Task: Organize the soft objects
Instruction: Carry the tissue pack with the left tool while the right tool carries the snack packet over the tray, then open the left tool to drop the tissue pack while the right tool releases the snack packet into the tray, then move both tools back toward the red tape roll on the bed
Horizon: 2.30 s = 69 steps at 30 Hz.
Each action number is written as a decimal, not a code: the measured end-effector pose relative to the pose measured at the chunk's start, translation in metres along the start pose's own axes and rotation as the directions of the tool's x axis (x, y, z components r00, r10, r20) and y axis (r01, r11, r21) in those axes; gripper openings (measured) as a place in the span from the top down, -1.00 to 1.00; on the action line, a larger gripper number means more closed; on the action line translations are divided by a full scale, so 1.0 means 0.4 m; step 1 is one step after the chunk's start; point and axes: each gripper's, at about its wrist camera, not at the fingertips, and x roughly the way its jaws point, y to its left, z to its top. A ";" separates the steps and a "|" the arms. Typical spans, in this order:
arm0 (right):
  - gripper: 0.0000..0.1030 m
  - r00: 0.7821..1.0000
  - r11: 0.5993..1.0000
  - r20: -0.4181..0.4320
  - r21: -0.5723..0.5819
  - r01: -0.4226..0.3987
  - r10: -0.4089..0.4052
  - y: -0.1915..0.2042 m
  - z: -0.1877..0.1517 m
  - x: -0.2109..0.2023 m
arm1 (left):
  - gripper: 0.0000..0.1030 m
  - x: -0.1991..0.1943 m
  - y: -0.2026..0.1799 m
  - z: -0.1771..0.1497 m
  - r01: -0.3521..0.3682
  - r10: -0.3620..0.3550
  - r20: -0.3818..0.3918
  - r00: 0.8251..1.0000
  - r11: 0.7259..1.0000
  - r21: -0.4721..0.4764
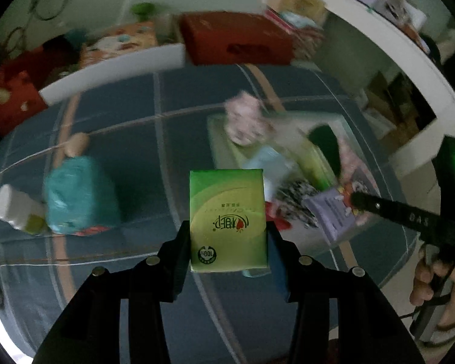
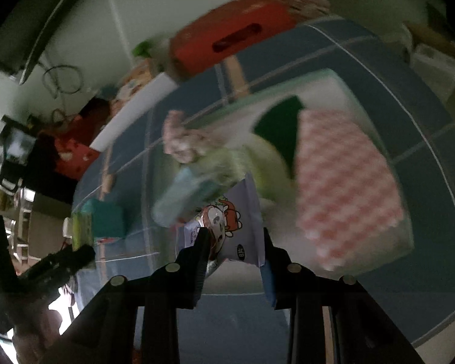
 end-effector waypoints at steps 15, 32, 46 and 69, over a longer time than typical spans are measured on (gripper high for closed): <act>0.31 1.000 1.000 -0.024 0.019 0.007 -0.007 -0.082 -0.008 0.033 | 0.06 0.190 -0.117 -0.029 0.024 -0.019 -0.108 0.994 0.999 0.047; -0.28 0.975 0.967 0.072 -0.132 0.217 -0.209 0.007 0.019 -0.050 | -0.76 0.051 -0.006 -0.027 -0.057 0.058 0.009 0.998 0.995 -0.085; -0.45 0.978 0.932 0.117 -0.303 0.200 -0.172 0.238 -0.030 -0.007 | -0.77 -0.078 0.209 -0.084 -0.119 0.140 0.091 0.986 0.971 -0.207; -1.00 0.991 0.861 0.079 -0.489 0.136 -0.111 0.584 0.009 0.142 | -1.00 -0.246 0.665 -0.085 -0.215 0.300 0.137 0.944 0.874 -0.435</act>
